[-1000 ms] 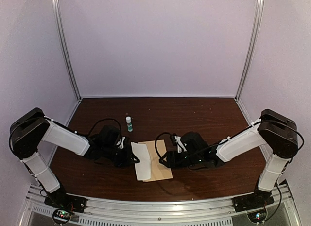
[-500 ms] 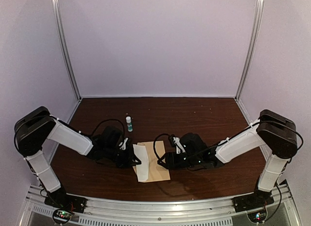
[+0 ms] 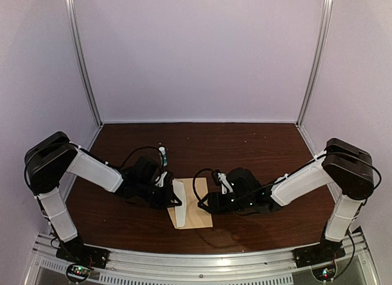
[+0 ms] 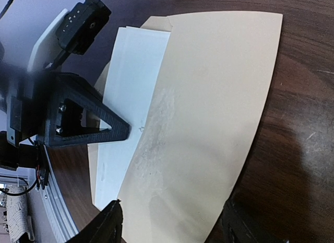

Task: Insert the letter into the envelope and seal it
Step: Place the letter in the envelope.

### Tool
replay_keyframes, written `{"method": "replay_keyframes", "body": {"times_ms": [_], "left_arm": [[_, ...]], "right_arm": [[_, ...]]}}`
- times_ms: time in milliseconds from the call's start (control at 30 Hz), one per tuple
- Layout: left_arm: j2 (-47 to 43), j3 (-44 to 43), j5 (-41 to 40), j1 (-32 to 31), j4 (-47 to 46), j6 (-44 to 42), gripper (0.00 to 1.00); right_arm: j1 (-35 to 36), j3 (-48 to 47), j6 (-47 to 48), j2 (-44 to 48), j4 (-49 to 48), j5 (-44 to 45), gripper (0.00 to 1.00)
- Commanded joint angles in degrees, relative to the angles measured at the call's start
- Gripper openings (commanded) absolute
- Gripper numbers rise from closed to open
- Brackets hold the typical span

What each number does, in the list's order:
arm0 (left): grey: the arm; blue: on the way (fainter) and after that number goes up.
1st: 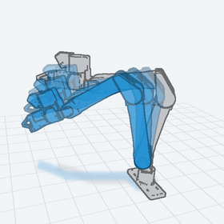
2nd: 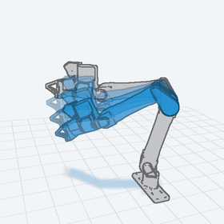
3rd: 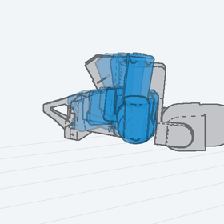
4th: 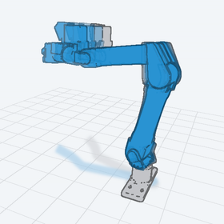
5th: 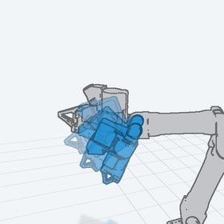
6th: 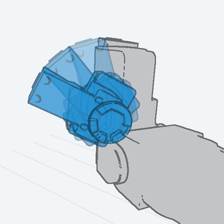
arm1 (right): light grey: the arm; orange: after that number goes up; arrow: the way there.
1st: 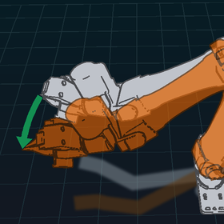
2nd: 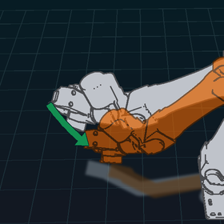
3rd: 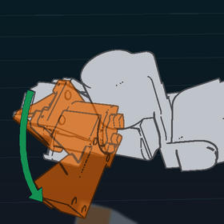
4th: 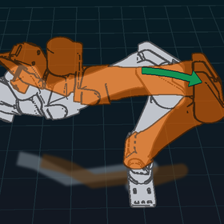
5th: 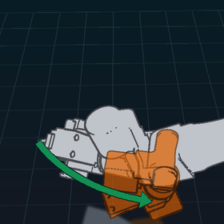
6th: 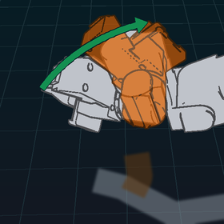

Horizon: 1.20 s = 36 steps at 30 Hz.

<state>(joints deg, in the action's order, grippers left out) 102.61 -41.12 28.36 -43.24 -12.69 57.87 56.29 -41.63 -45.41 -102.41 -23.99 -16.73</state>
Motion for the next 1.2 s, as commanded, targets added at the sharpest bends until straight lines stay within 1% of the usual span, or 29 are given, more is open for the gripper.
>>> {"method": "replay_keyframes", "body": {"times_ms": [0,33,300,400,467,533,600,900,1167], "left_arm": [[-0.6,-2.1,-1.8,-0.3,3.3,-3.5,0.0],[-1.2,-2.3,-2.6,-0.3,4.4,-4.1,0.03],[-8.1,-4.4,-9.0,-0.5,15.4,-8.2,0.36],[-10.3,-4.5,-10.6,-0.6,18.2,-8.9,0.45],[-11.4,-4.4,-11.3,-0.6,19.3,-9.1,0.49],[-12.3,-4.2,-12.0,-0.6,19.3,-9.2,0.5],[-12.2,-4.3,-12.1,-0.6,19.2,-9.5,0.49],[-8.1,-5.7,-12.1,-0.4,16.1,-9.8,0.38],[-5.4,-6.4,-13.0,-0.3,15.8,-10.9,0.31]], "right_arm": [[0.6,0.4,0.8,2.0,3.2,2.2,0.66],[0.6,0.5,1.1,2.9,4.1,2.9,0.67],[0.5,1.6,2.3,10.5,10.7,8.1,0.68],[0.6,1.6,2.4,13.1,12.5,8.9,0.69],[0.5,1.5,2.5,14.3,13.4,9.4,0.69],[0.6,1.5,2.5,14.8,13.7,9.4,0.69],[0.6,1.3,2.1,14.6,13.5,9.4,0.69],[0.5,-0.2,-0.9,9.9,10.3,8.6,0.63],[0.6,-1.8,-2.1,5.8,8.9,8.2,0.56]]}}
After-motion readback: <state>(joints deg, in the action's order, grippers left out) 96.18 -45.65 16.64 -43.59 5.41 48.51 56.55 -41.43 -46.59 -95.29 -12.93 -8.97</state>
